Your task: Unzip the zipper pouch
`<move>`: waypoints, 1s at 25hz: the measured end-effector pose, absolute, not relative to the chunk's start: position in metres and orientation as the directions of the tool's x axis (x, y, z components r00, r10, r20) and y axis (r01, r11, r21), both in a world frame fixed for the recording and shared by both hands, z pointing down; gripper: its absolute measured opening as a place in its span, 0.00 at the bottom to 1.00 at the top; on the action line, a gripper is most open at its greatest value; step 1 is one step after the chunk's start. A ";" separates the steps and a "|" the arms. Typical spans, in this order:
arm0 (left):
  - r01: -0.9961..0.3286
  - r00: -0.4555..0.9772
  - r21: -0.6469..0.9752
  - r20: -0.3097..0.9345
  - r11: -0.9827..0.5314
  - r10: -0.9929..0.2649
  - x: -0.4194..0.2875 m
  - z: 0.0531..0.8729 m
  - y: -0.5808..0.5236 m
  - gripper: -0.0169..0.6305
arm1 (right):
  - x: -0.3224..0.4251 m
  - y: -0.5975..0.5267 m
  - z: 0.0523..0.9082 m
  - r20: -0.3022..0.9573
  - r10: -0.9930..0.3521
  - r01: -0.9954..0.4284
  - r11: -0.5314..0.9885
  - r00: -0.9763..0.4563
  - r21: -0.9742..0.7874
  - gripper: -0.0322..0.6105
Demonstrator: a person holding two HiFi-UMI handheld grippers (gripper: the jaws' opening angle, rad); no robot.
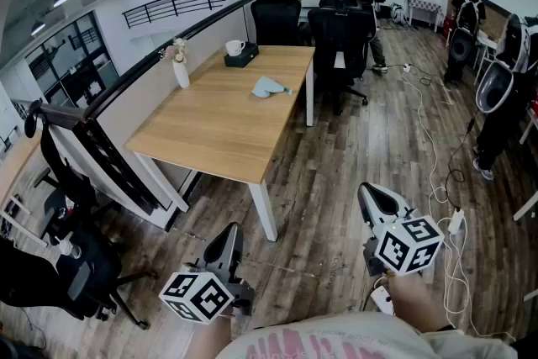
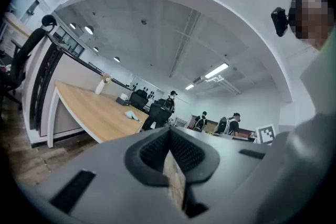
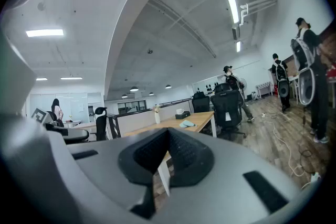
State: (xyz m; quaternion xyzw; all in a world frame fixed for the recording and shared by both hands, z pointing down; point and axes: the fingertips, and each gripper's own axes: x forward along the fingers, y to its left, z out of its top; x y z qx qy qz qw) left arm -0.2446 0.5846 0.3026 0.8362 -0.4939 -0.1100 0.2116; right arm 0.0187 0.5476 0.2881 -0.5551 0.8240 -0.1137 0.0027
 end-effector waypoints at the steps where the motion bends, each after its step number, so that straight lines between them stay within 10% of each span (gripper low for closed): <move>1: -0.777 0.490 0.464 0.019 -0.426 -0.872 -0.240 0.303 0.582 0.03 | 0.023 0.545 0.290 0.123 -0.915 -0.914 0.359 -0.385 -0.191 0.05; 25: -0.755 0.550 0.468 0.072 -0.459 -0.832 -0.209 0.330 0.332 0.03 | 0.037 0.313 0.336 0.231 -0.901 -0.917 0.308 -0.367 -0.252 0.05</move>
